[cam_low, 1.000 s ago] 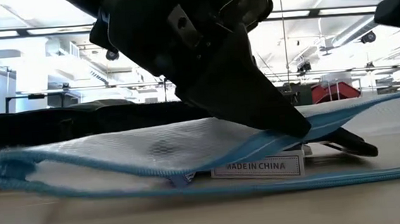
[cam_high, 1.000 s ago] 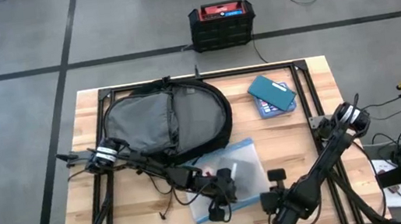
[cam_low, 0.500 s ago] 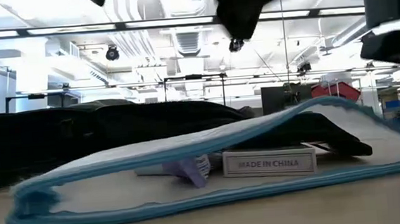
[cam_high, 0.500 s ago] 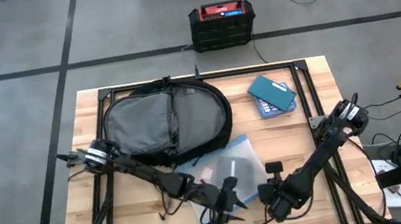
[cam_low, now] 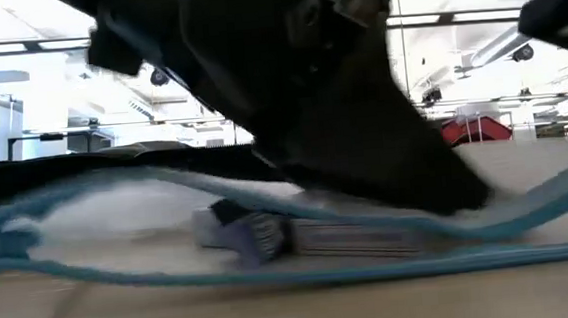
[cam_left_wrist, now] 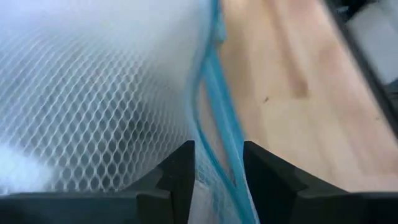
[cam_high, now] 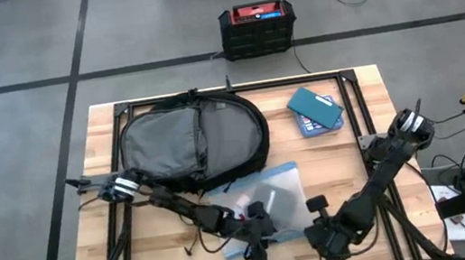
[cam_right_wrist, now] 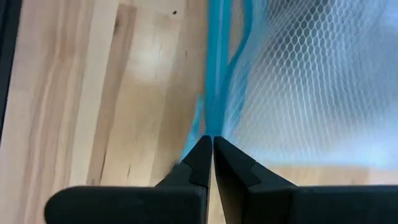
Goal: Unpack backpack
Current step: Close the blue zipper pouch
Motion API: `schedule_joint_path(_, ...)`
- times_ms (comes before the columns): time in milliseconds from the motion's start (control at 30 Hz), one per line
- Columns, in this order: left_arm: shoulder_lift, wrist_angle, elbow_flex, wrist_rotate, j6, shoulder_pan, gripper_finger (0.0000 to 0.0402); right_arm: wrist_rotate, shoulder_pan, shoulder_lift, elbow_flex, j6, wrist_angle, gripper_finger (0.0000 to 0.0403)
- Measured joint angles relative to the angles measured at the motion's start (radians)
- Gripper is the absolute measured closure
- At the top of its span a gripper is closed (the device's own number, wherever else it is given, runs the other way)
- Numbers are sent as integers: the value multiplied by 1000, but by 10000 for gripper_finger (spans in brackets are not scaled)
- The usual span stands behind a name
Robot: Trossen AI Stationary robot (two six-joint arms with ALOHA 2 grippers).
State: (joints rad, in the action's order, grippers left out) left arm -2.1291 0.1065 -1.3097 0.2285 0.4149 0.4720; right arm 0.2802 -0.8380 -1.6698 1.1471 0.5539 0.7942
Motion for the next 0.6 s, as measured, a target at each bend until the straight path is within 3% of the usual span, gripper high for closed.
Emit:
schedule_joint_path(167,78,36,1,113,-8,42,298,101,-17,12,-31,-25,-1,401)
schedule_joint_path(300,80,241,-9,202,-69,66,299,180,-17,12,-69,-61,-31,401)
schedule_joint_path(433,-30,430,-49,216,-98,69,300,220,-25,22,-131,-125,-100,402)
schedule_joint_path(600,-227,359,-273,204,-66,61,303,156,-26,84,-266,-204,-323,402)
